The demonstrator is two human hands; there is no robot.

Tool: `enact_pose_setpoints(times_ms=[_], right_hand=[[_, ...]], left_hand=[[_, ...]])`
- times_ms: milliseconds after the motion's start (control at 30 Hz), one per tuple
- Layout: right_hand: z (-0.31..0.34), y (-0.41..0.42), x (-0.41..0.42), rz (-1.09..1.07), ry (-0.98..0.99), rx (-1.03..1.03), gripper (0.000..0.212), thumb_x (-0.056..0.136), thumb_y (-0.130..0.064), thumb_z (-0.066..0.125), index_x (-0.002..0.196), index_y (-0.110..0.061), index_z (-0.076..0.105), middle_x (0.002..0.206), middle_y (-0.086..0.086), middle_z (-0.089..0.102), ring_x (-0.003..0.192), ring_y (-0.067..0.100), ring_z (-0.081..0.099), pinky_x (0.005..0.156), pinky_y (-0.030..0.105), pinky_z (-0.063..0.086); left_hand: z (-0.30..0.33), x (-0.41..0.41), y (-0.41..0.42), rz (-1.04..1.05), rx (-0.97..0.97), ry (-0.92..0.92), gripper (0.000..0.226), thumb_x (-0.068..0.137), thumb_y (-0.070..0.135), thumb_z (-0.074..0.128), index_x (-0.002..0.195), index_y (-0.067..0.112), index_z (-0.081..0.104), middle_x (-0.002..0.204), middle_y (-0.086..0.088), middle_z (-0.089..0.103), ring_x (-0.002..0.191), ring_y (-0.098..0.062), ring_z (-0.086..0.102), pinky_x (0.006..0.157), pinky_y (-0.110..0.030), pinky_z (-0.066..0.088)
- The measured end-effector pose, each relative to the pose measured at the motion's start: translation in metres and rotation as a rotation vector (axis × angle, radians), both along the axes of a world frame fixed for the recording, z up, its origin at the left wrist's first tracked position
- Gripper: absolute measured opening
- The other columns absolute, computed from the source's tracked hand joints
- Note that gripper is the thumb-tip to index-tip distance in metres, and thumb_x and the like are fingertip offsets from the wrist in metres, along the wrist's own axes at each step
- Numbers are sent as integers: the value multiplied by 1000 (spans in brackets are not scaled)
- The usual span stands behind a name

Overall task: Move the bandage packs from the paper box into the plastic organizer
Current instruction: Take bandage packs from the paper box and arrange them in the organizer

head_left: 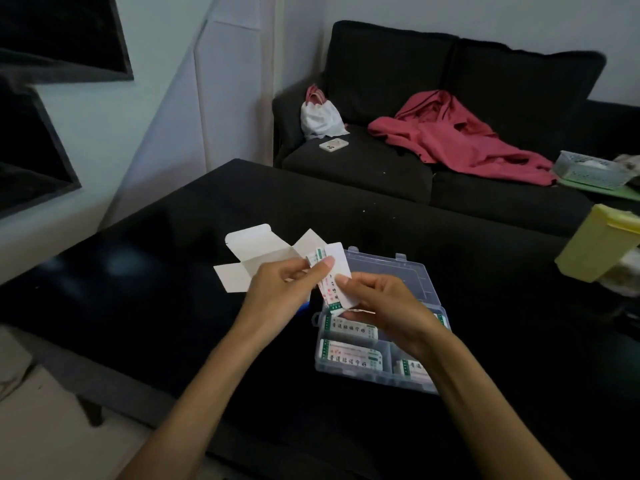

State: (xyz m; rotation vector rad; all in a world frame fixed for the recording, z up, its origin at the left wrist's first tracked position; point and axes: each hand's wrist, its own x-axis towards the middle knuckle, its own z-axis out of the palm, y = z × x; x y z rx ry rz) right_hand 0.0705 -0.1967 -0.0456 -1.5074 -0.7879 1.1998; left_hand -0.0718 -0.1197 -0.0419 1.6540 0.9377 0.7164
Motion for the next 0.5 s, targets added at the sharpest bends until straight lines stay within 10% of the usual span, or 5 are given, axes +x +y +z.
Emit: enact_pose_setpoints(times_ms=[300,500], right_hand=[[0,-10,6,-138,-250,43,18,89,-19,61,104,-11,67,84,-1,72,67,4,68,58,15,53],[-23,-18,14,-327,-1327,422,15,81,-22,73,96,-21,74,88,-8,73,77,1,62,65,16,51]], left_hand=[[-13,10,0,-43,-257,-105,8,88,15,65,91,11,72,78,1,75,71,-5,71,60,-16,55],[-24,29,-13,51,-399,-206,4,91,14,61,93,14,65,85,-7,73,72,-12,72,62,-20,58]])
